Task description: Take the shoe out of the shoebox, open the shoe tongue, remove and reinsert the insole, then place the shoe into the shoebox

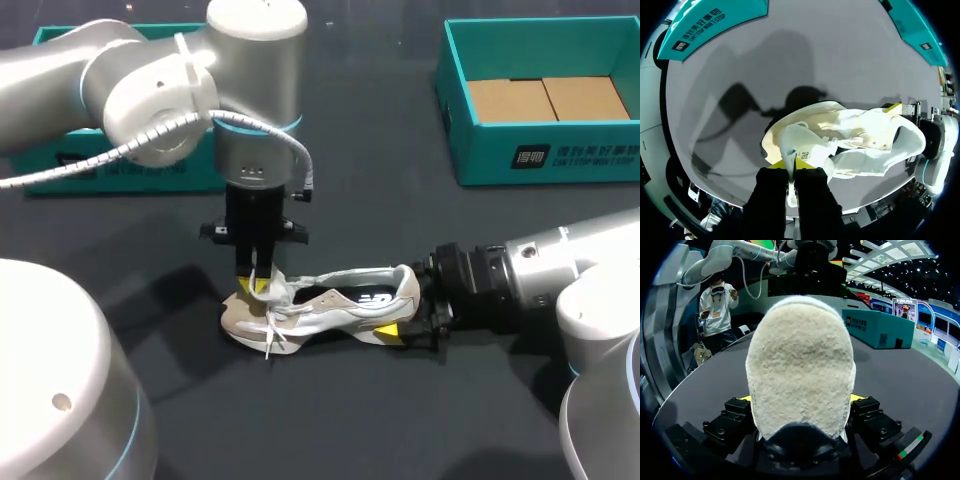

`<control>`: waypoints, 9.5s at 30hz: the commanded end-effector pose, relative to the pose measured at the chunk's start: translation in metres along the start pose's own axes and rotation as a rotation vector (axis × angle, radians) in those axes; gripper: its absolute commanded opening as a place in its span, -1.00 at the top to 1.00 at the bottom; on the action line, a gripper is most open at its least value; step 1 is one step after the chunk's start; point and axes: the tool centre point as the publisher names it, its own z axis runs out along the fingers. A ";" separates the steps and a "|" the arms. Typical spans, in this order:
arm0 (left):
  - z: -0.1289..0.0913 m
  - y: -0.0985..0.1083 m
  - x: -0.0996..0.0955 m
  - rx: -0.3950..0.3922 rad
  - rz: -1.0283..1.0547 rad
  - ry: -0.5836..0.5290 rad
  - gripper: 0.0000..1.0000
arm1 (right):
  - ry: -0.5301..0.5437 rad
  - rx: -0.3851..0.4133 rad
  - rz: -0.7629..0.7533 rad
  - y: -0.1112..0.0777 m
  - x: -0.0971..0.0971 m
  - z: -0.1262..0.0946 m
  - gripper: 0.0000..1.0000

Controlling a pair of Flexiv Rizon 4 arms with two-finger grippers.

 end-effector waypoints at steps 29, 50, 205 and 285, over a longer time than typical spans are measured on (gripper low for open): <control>0.010 -0.008 -0.046 0.074 0.004 -0.161 0.22 | -0.001 0.005 0.001 0.000 0.000 0.003 1.00; -0.104 0.009 0.005 0.313 0.359 0.086 0.10 | -0.001 0.005 0.001 0.000 0.000 0.003 1.00; 0.069 -0.025 0.133 0.281 1.468 -0.161 0.42 | -0.001 0.005 0.001 0.000 0.000 0.003 1.00; -0.035 0.013 0.143 0.879 1.435 0.163 -0.38 | -0.001 0.005 0.001 0.000 0.000 0.003 1.00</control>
